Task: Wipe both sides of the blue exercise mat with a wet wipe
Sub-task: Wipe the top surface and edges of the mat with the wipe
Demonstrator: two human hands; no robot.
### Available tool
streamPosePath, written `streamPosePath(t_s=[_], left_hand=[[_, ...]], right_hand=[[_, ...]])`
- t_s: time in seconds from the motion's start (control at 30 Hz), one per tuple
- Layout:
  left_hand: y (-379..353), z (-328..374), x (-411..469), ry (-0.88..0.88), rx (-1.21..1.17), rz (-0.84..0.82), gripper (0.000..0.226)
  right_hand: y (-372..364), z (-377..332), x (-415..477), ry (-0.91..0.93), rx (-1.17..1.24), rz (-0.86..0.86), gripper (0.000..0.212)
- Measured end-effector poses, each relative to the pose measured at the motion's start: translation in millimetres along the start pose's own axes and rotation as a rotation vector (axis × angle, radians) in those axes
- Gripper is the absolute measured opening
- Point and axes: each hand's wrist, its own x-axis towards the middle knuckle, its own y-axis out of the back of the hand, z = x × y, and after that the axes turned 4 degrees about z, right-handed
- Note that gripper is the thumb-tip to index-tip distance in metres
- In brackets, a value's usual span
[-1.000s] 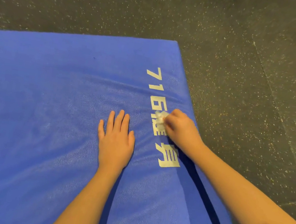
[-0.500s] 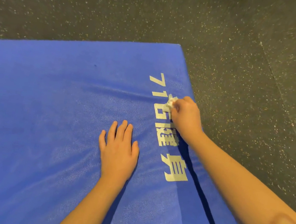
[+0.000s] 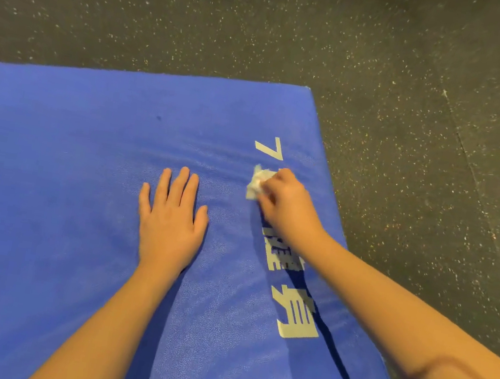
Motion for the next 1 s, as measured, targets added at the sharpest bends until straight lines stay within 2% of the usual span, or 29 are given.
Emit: streamPosePath(t_s=[0.03,0.1,0.2,0.27,0.3,0.37,0.43,0.63,0.7,0.73,0.8,0.83,0.93,1.0], left_hand=[[-0.4,0.2,0.2,0.003,-0.002,-0.001,0.061],[0.0,-1.1,2.4,-0.004,-0.008,-0.001,0.059],[7.5,-11.3,19.7,-0.047,-0.055,0.034,0.051],[10.3,-23.3,31.9,-0.052,-0.052,0.06,0.051],[10.3,-27.9,34.2,-0.039,-0.033,0.072,0.053],[8.0,-31.2,33.1,-0.002,-0.013,0.083,0.054],[6.1,-29.2,30.9,0.011,-0.027,0.067,0.055],[7.5,-29.0,30.8,0.017,-0.055,0.074,0.052],[6.8,-28.3,30.5,0.02,-0.059,0.079,0.052],[6.7,-28.1,30.6,0.022,-0.064,0.086,0.052],[6.1,-28.6,31.8,0.025,-0.078,0.103,0.051],[5.8,-28.7,32.6,0.024,-0.082,0.109,0.051],[5.0,-28.5,32.8,0.022,-0.085,0.116,0.051],[4.7,-28.5,32.5,0.023,-0.087,0.119,0.051]], right_hand=[[-2.0,-5.2,-7.6,0.115,0.004,-0.083,0.014],[2.0,-5.2,-9.0,0.225,-0.036,-0.216,0.015],[14.5,1.3,15.4,0.156,-0.151,-0.193,0.014],[20.4,0.0,24.8,0.076,-0.231,-0.194,0.022],[22.4,-3.1,25.4,0.082,-0.268,-0.237,0.022],[25.2,-10.0,23.6,0.158,-0.349,-0.378,0.009],[27.4,-9.3,20.1,0.232,-0.369,-0.493,0.014],[35.0,-16.3,35.8,0.267,-0.437,-0.659,0.023],[34.8,-16.6,39.5,0.278,-0.379,-0.663,0.013],[34.5,-14.6,40.8,0.272,-0.325,-0.634,0.01],[30.2,-4.6,43.7,0.218,-0.201,-0.519,0.02],[26.5,1.2,44.6,0.152,-0.129,-0.413,0.021],[2.2,6.4,37.5,-0.16,0.029,0.064,0.019],[-24.2,-8.5,25.1,-0.25,0.073,0.268,0.019]])
